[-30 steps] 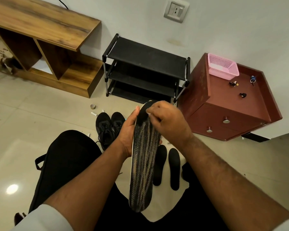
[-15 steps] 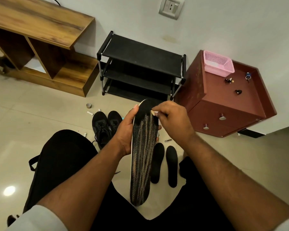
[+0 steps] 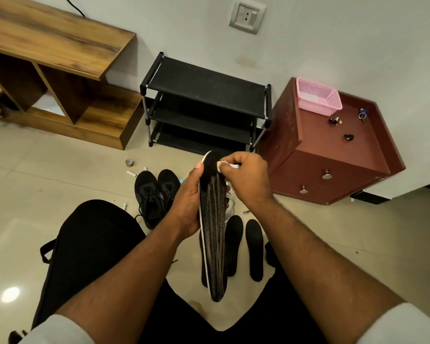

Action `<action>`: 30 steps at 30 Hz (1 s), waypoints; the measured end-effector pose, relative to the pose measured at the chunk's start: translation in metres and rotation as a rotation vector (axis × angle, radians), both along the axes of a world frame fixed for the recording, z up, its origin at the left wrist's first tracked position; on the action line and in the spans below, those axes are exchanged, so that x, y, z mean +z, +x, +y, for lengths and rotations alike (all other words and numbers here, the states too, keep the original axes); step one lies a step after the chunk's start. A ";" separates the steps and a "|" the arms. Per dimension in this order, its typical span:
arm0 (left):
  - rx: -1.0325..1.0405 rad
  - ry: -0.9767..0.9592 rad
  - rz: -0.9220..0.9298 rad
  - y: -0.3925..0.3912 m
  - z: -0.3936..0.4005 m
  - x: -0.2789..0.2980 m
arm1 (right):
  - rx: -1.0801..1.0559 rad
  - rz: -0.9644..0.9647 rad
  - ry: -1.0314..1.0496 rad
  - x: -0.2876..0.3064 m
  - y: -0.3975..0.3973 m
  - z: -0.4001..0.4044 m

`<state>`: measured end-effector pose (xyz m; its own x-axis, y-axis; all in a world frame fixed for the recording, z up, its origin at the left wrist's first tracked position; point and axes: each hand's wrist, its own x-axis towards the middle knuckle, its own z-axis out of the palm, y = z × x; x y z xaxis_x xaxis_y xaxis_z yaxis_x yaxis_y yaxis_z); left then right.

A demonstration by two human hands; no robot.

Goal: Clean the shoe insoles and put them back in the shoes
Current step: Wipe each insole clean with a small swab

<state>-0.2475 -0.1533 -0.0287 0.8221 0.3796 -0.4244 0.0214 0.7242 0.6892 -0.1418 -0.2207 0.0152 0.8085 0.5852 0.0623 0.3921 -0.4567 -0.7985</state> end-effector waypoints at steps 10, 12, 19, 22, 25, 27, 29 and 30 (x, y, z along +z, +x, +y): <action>0.011 0.045 0.014 0.003 0.000 0.000 | -0.029 0.049 0.018 -0.009 0.002 0.001; 0.015 0.030 0.008 0.002 0.002 0.000 | -0.025 0.051 0.027 -0.010 0.000 0.001; 0.024 -0.003 -0.022 0.001 0.004 0.001 | 0.091 -0.033 0.055 -0.005 -0.018 0.003; 0.017 -0.003 -0.002 -0.001 0.005 0.000 | 0.018 0.017 0.056 -0.011 -0.005 0.001; 0.018 -0.039 -0.002 0.001 0.006 0.000 | 0.034 0.016 0.056 -0.013 -0.008 -0.001; 0.026 -0.050 -0.005 0.001 0.006 -0.001 | 0.115 -0.081 0.033 -0.011 -0.016 -0.003; 0.024 -0.061 -0.013 0.001 0.006 -0.002 | 0.185 -0.219 0.013 -0.011 -0.022 -0.005; 0.020 -0.066 -0.014 0.001 0.006 -0.002 | 0.191 -0.257 0.009 -0.012 -0.021 -0.005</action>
<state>-0.2462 -0.1478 -0.0308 0.8204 0.3679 -0.4377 -0.0027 0.7680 0.6405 -0.1624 -0.2257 0.0032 0.6408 0.7237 0.2560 0.6598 -0.3487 -0.6656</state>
